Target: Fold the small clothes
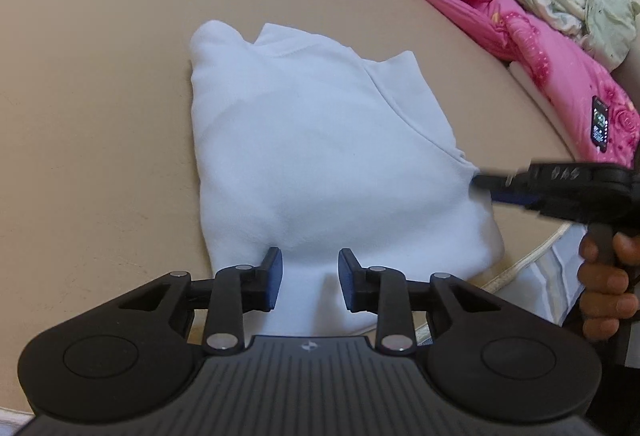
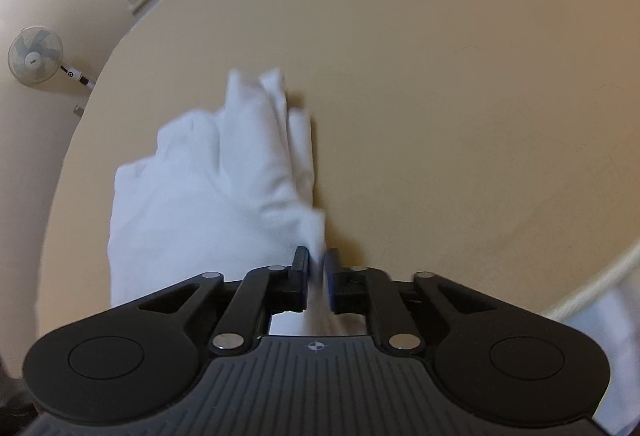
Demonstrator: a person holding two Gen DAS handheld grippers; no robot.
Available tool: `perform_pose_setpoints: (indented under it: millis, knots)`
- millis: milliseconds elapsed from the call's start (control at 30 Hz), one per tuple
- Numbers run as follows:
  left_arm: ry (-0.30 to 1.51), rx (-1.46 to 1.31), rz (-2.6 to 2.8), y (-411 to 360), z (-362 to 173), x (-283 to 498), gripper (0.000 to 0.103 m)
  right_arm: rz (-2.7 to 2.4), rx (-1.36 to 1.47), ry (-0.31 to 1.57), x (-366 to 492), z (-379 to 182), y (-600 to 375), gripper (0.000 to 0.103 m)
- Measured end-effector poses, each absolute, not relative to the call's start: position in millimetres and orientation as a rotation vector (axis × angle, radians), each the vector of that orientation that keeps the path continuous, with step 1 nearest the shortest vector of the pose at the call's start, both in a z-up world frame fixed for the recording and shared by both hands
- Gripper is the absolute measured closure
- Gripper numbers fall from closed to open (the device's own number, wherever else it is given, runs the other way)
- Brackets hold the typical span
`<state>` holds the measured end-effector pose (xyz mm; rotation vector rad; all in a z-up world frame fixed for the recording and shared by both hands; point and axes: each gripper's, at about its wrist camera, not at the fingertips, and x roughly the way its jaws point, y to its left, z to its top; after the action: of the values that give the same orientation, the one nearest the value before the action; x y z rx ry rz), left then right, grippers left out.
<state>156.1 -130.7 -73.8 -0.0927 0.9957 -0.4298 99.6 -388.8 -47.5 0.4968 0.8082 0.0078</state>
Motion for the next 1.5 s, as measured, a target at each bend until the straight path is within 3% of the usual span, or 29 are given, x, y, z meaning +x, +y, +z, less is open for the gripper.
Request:
perform_pose_setpoints:
  millis: [33,100,400,500,900,967,1000,1033,1100,1167,1500]
  knots:
    - [0.994,-0.091,-0.429,-129,-71,154,0.065,0.003,0.454,0.776,99,-41,-386,0.044]
    - [0.989,-0.09,-0.43,-125,-67,151,0.058,0.006,0.384,0.719,99,-33,-376,0.029]
    - [0.987,-0.165,-0.426,-112,-54,162,0.049,0.014,0.44,0.808,141,-47,-370,0.029]
    - [0.945,-0.184,-0.398,-103,-45,167,0.022,0.0,0.521,0.845,149,-57,-376,0.029]
    - [1.067,-0.555,-0.377,-68,-103,243,0.021,-0.007,0.626,0.878,157,-76,-381,0.028]
    - [1.043,-0.57,-0.377,-73,-109,245,0.02,0.006,0.641,0.869,157,-77,-381,0.035]
    - [1.031,-0.557,-0.374,-76,-109,245,0.02,0.03,0.66,0.859,156,-78,-382,0.051]
    - [1.018,-0.538,-0.366,-79,-108,244,0.023,0.049,0.676,0.852,156,-78,-381,0.058]
    - [1.001,-0.473,-0.347,-83,-106,240,0.056,0.042,0.652,0.83,155,-74,-376,0.067]
    - [0.979,-0.445,-0.378,-82,-99,236,0.072,0.04,0.649,0.811,153,-72,-371,0.071]
    - [0.773,-0.239,-0.335,-26,-17,213,0.075,0.247,0.647,0.646,155,-48,-311,0.078]
